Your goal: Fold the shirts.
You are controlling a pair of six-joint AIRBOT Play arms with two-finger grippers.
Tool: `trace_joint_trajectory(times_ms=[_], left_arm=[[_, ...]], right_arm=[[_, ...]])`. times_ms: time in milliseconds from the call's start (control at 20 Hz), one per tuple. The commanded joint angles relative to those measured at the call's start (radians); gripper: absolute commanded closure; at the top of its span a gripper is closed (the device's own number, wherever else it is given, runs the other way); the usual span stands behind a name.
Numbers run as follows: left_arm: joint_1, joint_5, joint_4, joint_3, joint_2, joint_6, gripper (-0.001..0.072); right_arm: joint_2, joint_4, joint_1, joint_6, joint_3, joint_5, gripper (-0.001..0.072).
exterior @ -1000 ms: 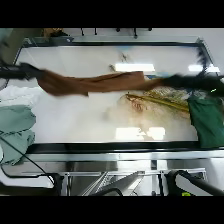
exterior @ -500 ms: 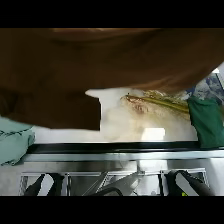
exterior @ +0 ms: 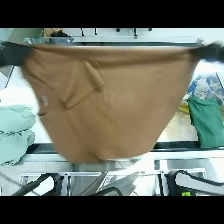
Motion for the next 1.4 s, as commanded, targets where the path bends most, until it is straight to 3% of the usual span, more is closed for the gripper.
trace_joint_trajectory(times_ms=[0,200,400,550,750,1100,1350], left_arm=[[-0.147,0.086,0.079,-0.018,-0.338,0.03,0.0694],[-0.169,0.087,0.078,0.217,-0.716,-0.031,0.0694],[-0.157,0.093,0.079,0.461,-0.884,-0.11,0.0694],[-0.14,0.062,0.093,0.516,-0.9,-0.13,0.0694],[-0.121,0.021,0.275,0.444,-0.853,-0.14,0.0693],[-0.13,-0.051,0.492,0.451,-0.85,-0.116,0.0693],[-0.148,-0.058,0.525,0.451,-0.868,-0.087,0.0692]], right_arm=[[-0.232,0.013,0.019,-0.071,-0.137,-0.059,0.0696],[-0.509,0.125,0.032,-0.09,-0.106,-0.202,0.0696],[-0.676,0.184,0.039,-0.077,0.07,-0.198,0.0697],[-0.672,0.167,0.034,-0.069,0.108,-0.135,0.0697],[-0.632,-0.008,0.04,0.004,0.075,-0.019,0.0697],[-0.597,-0.028,0.082,-0.014,-0.104,-0.093,0.0696],[-0.597,-0.028,0.119,-0.021,-0.107,-0.127,0.0695]])
